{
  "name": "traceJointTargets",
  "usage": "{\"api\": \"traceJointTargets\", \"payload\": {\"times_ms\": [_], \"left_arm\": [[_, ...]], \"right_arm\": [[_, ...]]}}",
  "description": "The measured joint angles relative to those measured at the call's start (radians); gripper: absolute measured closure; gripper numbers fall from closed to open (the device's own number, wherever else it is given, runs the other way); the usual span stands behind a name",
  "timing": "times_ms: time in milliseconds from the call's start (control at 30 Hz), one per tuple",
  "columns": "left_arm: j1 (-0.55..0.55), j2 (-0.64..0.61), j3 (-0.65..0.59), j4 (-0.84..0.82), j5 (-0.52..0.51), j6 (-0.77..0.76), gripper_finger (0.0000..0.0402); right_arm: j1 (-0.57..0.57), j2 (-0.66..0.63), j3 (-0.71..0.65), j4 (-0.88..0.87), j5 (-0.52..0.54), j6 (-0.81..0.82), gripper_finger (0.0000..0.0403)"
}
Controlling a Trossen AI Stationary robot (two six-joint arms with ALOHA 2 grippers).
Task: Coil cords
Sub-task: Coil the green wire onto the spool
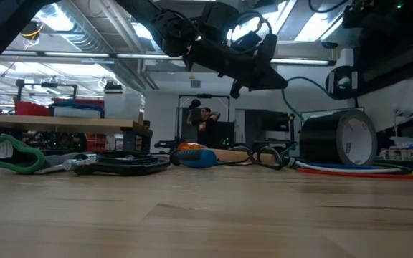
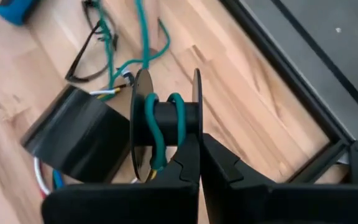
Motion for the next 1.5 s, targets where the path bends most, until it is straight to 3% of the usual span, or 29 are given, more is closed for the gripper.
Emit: {"api": "traceJointTargets", "payload": {"times_ms": [233, 700, 1167, 1500], "left_arm": [[0.032, -0.007, 0.0, 0.001, 0.0, 0.039, 0.0401], [0.018, -0.01, 0.0, 0.212, 0.057, -0.072, 0.0401], [-0.058, -0.01, 0.0, 0.167, 0.06, -0.075, 0.0401], [-0.076, -0.01, 0.0, 0.048, 0.061, -0.108, 0.0401]], "right_arm": [[0.0, 0.033, 0.0, -0.002, -0.088, -0.005, 0.0402], [0.0, 0.143, 0.0, 0.185, -0.076, 0.022, 0.0402], [0.0, 0.335, 0.0, 0.375, 0.142, 0.072, 0.0402], [0.0, 0.33, 0.0, 0.475, 0.158, 0.081, 0.0402]]}}
